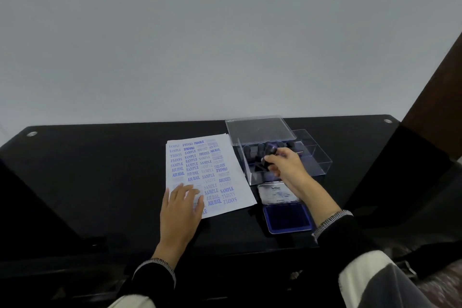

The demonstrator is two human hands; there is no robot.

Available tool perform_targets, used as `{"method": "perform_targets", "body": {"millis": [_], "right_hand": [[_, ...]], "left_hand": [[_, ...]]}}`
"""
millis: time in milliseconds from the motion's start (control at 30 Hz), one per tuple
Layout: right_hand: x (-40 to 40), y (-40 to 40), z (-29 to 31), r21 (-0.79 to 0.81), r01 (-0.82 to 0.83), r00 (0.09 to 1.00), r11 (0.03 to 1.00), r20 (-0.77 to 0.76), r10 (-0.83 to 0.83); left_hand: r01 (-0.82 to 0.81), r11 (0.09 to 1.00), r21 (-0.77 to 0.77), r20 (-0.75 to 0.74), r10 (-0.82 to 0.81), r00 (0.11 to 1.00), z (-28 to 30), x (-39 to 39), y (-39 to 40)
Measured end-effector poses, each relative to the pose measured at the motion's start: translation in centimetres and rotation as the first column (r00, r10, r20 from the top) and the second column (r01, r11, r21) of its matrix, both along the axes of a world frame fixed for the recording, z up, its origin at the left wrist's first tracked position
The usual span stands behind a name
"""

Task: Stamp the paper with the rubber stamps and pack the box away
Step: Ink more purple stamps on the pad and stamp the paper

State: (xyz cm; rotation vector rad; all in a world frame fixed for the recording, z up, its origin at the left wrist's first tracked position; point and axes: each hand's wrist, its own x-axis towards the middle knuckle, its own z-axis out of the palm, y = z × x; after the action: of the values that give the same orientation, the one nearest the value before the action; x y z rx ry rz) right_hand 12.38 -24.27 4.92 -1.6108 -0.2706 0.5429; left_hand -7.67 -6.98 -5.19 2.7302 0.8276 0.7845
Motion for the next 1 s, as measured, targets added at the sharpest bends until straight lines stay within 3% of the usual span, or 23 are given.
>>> {"method": "perform_targets", "body": {"millis": [100, 233, 333, 400, 633, 1000], "right_hand": [[-0.9, -2.7, -1.1, -0.003, -0.004, 0.999, 1.000, 0.040, 0.004], [-1.9, -5.7, -2.9, -0.071, 0.024, 0.986, 0.997, 0.169, -0.012], [-2.5, -6.9, -3.9, -0.193, 0.107, 0.943, 0.975, 0.330, -0.038], [-2.9, -7.3, -4.1, -0.225, 0.140, 0.908, 0.964, 0.418, -0.034], [-3.1, -7.8, -5.7, -0.334, 0.155, 0.839, 0.930, 0.542, 0.055], [-3.6, -7.3, -6.7, -0.367, 0.173, 0.770, 0.914, 0.629, 0.107]], "left_hand": [[0.142, 0.983, 0.118, 0.010, -0.144, 0.990, 0.5, 0.1, -0.8], [0.367, 0.912, -0.182, 0.133, -0.346, 0.929, 2.1, 1.5, -4.2], [0.466, 0.832, -0.300, 0.021, -0.483, 0.876, 2.4, 3.0, -7.0], [0.500, 0.821, -0.274, -0.084, -0.538, 0.838, 1.7, 3.9, -8.0], [0.501, 0.851, -0.156, -0.183, -0.523, 0.832, -0.1, 4.6, -8.5], [0.479, 0.862, -0.164, -0.186, -0.504, 0.844, -0.3, 4.4, -8.8]]}}
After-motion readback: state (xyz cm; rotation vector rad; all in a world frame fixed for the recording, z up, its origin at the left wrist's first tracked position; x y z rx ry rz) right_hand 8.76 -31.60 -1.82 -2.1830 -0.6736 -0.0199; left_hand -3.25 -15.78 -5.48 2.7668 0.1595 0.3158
